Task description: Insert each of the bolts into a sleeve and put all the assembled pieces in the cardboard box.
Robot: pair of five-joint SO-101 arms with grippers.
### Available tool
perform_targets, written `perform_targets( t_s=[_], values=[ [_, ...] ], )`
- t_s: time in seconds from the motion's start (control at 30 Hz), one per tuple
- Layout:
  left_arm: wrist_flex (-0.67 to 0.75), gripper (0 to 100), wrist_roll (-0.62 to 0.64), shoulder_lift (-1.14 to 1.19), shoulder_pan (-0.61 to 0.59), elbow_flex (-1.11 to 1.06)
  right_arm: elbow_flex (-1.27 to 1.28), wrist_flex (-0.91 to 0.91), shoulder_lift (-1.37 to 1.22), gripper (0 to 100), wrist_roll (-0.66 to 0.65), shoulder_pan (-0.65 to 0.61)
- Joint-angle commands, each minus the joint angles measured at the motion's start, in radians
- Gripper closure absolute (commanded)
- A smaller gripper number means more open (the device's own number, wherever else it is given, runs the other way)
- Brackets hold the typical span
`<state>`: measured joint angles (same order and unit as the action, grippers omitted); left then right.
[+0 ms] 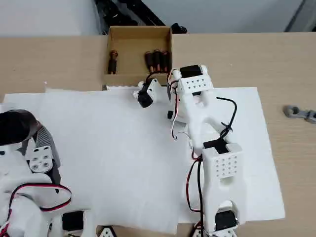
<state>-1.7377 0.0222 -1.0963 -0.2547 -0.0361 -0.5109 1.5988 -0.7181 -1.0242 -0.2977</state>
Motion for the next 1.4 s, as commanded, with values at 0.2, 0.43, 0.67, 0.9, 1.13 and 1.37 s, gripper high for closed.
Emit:
perform_targets(
  t_s=[0.2, 0.43, 0.67, 0.9, 1.13, 1.37],
  values=[
    [0.009, 99, -0.009, -0.003, -0.003, 0.001, 0.005, 0.013, 0.015, 83.4, -0.011, 0.010],
    [0.012, 99, -0.011, -0.003, -0.003, 0.001, 0.006, 0.013, 0.183, 83.3, -0.071, 0.059],
    [0.014, 99, -0.011, -0.003, -0.003, 0.001, 0.006, 0.004, 0.263, 81.5, -0.081, 0.076],
    [0.014, 99, -0.012, 0.002, -0.003, 0.001, 0.006, -0.015, 0.234, 67.0, -0.081, 0.050],
    [0.014, 99, -0.035, -0.002, -0.003, 0.002, 0.006, -0.054, 0.180, 70.2, -0.081, 0.010],
    [0.014, 99, -0.069, 0.003, -0.003, 0.004, 0.006, -0.054, 0.136, 70.2, -0.081, 0.001]
  ],
)
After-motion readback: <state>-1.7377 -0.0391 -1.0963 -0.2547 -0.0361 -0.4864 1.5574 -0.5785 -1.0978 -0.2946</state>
